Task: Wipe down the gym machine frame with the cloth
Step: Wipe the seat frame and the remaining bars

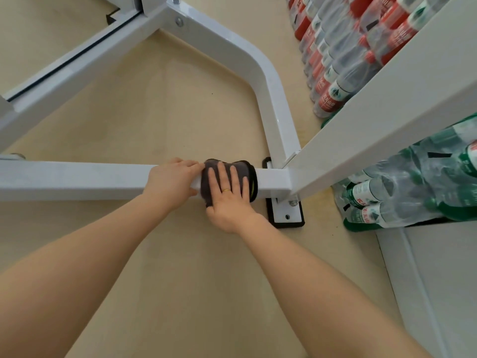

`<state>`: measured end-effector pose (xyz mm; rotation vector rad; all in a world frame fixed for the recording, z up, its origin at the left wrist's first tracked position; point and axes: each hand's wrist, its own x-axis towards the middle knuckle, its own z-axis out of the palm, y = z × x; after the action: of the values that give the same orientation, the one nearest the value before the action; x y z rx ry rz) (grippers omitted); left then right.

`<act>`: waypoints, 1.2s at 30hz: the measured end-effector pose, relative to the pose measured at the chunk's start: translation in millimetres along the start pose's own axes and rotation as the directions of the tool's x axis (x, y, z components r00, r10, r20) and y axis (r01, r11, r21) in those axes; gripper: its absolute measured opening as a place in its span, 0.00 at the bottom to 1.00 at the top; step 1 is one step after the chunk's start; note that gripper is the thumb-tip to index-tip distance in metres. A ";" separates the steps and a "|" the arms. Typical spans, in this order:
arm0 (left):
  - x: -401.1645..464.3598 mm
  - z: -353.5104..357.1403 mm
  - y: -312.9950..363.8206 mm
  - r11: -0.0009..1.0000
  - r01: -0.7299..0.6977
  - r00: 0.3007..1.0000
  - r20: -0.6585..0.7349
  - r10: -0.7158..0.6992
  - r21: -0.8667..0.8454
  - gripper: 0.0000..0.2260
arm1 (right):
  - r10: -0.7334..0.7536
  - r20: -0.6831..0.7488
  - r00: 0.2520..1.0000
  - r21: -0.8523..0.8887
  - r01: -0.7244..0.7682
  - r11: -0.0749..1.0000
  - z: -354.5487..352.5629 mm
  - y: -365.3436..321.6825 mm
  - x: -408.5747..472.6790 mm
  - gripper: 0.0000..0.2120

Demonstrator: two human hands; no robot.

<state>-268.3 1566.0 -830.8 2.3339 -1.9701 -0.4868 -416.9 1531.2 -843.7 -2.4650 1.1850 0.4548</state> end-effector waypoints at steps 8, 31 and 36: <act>-6.1 5.5 -3.6 0.998 0.009 1.000 -0.010 -0.010 -0.068 0.25 | 0.159 0.008 0.987 -0.220 -0.154 0.963 -27.7 74.5 -20.9 0.35; -11.1 1.2 -9.8 0.981 -0.032 0.999 0.014 0.036 -0.190 0.30 | 0.098 -0.123 0.988 -0.095 -0.110 0.989 -11.0 -1.1 12.8 0.35; -40.0 0.9 -43.6 0.995 -0.046 0.998 -0.041 0.043 -0.093 0.34 | -0.107 -0.130 0.986 -0.113 0.093 0.989 7.3 -49.8 21.0 0.35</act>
<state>-232.6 1613.1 -833.7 2.2220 -1.9334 -0.5145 -365.8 1549.2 -850.1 -2.6707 1.1078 0.3341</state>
